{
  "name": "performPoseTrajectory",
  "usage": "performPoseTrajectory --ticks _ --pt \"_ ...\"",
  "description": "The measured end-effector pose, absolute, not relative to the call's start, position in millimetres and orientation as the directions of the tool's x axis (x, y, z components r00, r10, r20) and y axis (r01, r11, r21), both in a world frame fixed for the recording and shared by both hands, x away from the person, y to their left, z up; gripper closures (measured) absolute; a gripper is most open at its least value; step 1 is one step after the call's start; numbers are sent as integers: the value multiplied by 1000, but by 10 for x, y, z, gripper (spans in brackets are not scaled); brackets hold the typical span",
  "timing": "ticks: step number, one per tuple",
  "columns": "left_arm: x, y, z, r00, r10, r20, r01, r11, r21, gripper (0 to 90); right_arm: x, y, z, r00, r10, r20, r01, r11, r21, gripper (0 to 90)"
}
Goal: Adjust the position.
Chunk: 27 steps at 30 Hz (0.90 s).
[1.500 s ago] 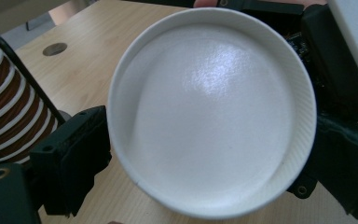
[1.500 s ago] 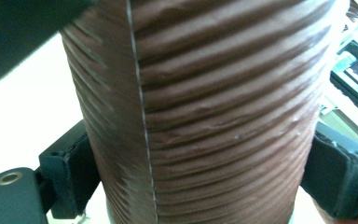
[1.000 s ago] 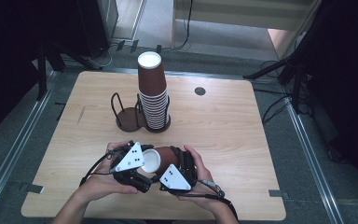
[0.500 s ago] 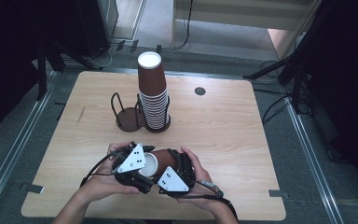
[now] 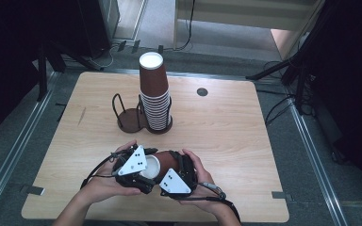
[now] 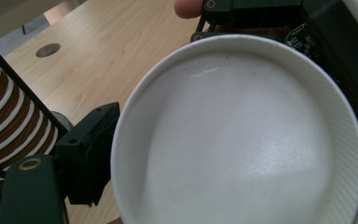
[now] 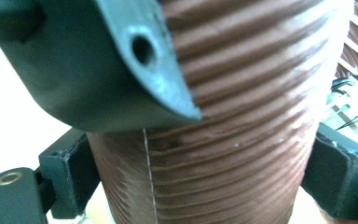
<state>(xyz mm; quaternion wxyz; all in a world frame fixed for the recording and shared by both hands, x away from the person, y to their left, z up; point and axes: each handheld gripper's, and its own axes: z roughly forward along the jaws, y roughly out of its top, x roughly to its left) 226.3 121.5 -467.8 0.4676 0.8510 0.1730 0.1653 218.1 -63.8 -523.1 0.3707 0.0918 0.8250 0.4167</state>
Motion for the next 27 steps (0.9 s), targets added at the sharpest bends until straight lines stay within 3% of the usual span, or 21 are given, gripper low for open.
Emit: performPoseTrajectory --ticks 23,25,27 --pt "2281 1269 -4640 905 423 53 175 -483 858 200 2119 -662 -5215 -738 469 -486 -137 601 788 66" --pt "2293 1289 -4639 899 434 52 181 -479 859 200 2104 -674 -5200 -737 480 -476 -132 589 797 0" --pt "2297 1299 -4641 899 435 50 184 -479 859 200 2103 -681 -5186 -736 486 -471 -129 583 802 0"
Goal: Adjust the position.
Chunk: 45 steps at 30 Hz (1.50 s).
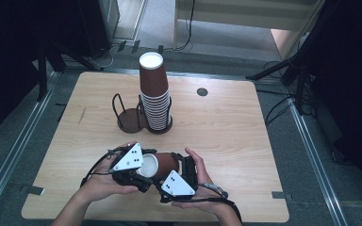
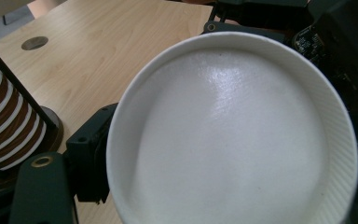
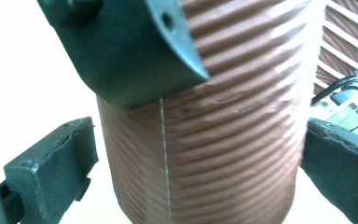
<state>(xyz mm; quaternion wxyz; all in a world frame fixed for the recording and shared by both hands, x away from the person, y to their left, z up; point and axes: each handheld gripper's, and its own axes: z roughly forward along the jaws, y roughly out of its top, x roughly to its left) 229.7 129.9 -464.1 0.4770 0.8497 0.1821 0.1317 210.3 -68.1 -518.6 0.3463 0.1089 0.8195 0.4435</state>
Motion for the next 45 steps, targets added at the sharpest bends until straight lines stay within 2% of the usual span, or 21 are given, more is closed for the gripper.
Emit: performPoseTrajectory --ticks 15,27,31,35,41,45 --pt "2358 1375 -4636 868 494 47 201 -436 877 200 2115 -764 -5050 -710 537 -456 -123 543 831 0" --pt "2425 1494 -4637 786 618 31 209 -313 926 199 2150 -882 -4890 -672 611 -419 -110 477 872 0" --pt "2427 1535 -4630 757 651 55 167 -274 947 198 2154 -893 -4865 -669 623 -404 -104 460 882 0" --pt "2432 1584 -4607 730 683 20 147 -186 971 198 2138 -897 -4840 -676 629 -383 -83 452 888 0" --pt "2430 1631 -4589 696 717 17 110 -131 985 197 2143 -884 -4822 -662 662 -352 -57 424 904 0" --pt "2417 1624 -4604 684 726 65 49 -135 990 196 2150 -873 -4825 -662 672 -331 -31 417 908 0"
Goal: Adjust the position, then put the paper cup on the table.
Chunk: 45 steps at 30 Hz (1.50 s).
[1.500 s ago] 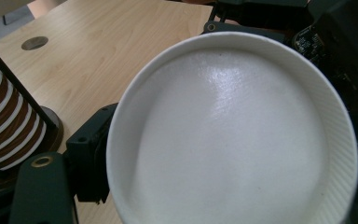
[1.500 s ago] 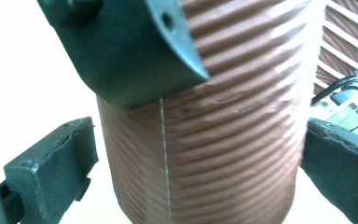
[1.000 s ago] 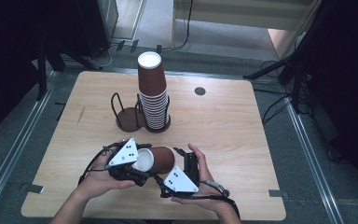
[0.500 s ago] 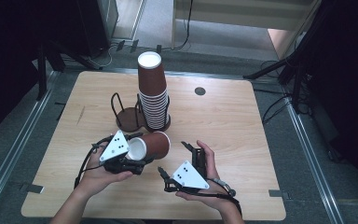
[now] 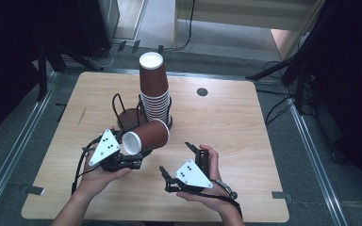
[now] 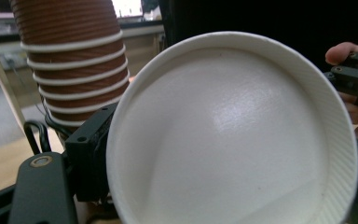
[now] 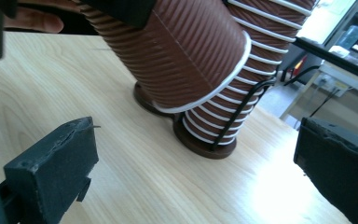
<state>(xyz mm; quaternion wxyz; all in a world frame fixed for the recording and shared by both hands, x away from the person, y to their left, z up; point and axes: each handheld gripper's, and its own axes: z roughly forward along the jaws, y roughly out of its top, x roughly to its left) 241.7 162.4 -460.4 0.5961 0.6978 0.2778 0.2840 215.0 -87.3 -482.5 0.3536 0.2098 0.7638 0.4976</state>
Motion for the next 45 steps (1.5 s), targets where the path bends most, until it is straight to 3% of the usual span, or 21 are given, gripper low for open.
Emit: performPoseTrajectory --ticks 12,17,28,34,45 --pt "2432 1741 -4622 634 774 3 2 -6 1000 196 2161 -769 -4814 -607 732 -310 2 392 920 2" --pt "2449 1741 -4621 627 779 -7 -2 10 1000 196 2146 -763 -4768 -617 754 -225 27 306 952 13" --pt "2457 1718 -4636 627 779 -8 -25 30 999 197 2138 -731 -4599 -578 816 7 187 123 975 63" --pt "2438 1712 -4629 648 761 -24 -32 59 998 199 2069 -704 -4555 -591 781 202 301 -19 954 0" --pt "2443 1627 -4666 653 758 -9 -44 50 998 205 1999 -750 -4524 -446 770 457 390 -292 873 0"
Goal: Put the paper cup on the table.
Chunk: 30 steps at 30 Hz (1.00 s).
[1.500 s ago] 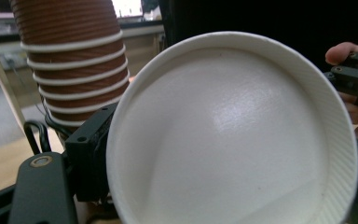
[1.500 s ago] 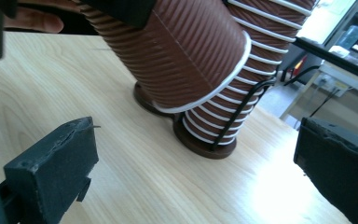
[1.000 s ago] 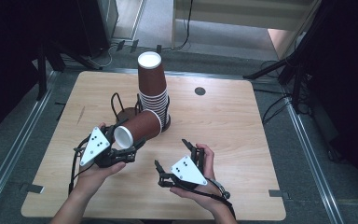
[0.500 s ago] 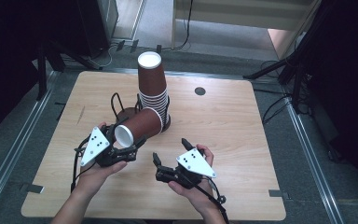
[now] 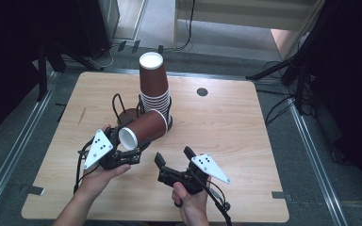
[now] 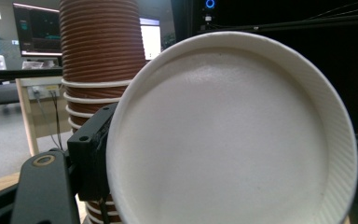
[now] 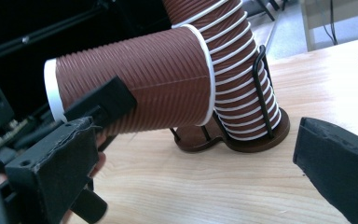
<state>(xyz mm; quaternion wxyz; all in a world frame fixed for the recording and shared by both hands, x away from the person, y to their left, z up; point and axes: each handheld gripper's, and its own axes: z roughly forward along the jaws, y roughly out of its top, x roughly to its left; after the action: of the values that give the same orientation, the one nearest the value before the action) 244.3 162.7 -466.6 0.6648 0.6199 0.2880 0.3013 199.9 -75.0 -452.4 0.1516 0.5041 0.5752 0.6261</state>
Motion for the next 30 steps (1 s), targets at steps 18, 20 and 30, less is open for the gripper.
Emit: performPoseTrajectory --ticks 18,20,30 --pt "2509 1352 -4686 712 702 -4 -51 57 997 207 2063 -876 -4434 -238 568 788 435 -663 609 2" --pt "2518 1328 -4693 716 698 -2 -47 51 998 207 2075 -893 -4435 -204 559 804 432 -685 586 0" --pt "2531 1260 -4718 720 694 16 -55 35 998 207 2175 -982 -4498 -4 305 952 480 -835 269 0"
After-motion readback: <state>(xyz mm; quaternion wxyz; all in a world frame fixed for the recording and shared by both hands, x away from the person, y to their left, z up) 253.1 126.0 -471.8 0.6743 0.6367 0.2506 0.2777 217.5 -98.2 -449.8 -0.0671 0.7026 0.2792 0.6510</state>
